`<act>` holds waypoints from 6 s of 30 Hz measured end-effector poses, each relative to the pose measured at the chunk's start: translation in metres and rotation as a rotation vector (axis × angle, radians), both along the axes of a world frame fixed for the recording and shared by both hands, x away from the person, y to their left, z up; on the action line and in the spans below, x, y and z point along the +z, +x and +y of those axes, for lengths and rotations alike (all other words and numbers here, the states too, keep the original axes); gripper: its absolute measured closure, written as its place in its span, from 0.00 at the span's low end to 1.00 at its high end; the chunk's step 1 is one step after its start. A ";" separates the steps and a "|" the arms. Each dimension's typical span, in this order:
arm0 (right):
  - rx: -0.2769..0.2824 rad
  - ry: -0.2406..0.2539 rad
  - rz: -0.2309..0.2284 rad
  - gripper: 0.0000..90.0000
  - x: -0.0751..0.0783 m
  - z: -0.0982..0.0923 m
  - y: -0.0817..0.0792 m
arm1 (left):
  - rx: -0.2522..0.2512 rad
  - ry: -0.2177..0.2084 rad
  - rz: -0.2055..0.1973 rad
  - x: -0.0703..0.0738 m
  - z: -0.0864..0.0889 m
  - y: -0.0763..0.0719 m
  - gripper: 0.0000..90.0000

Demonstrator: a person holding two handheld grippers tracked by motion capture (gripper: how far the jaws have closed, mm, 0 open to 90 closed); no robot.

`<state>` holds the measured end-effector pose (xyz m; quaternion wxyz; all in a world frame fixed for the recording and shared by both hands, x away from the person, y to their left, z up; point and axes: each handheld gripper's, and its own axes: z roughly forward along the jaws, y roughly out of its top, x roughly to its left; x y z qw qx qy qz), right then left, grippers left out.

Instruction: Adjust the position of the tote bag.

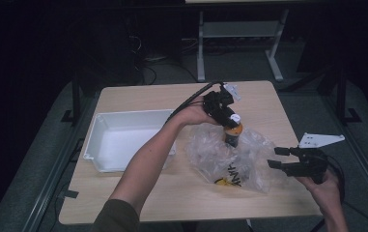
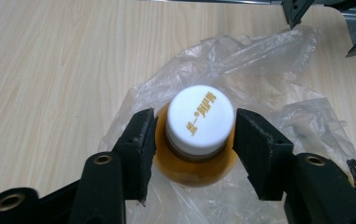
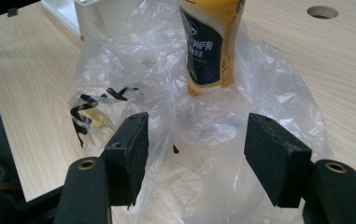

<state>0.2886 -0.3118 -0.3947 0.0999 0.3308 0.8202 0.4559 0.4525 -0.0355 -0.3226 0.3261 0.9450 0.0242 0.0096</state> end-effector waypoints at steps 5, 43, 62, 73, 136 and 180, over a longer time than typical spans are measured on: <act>-0.001 0.002 0.000 0.44 0.000 -0.001 0.000 | -0.012 0.005 -0.005 0.000 -0.003 0.000 0.59; -0.003 0.014 -0.004 0.43 -0.002 -0.001 0.003 | -0.044 0.086 0.002 0.009 -0.010 0.002 0.65; -0.008 0.014 0.003 0.43 -0.003 -0.002 0.003 | -0.046 0.064 -0.020 0.019 -0.008 -0.002 0.65; -0.011 0.011 0.001 0.43 -0.004 -0.001 0.003 | -0.054 0.046 -0.028 0.030 -0.010 -0.007 0.65; -0.047 0.040 -0.017 0.43 -0.003 -0.006 0.003 | 0.006 0.049 -0.144 0.131 0.033 -0.035 0.65; -0.096 0.036 -0.026 0.41 -0.006 -0.007 -0.001 | 0.174 0.069 -0.155 0.125 0.163 -0.062 0.65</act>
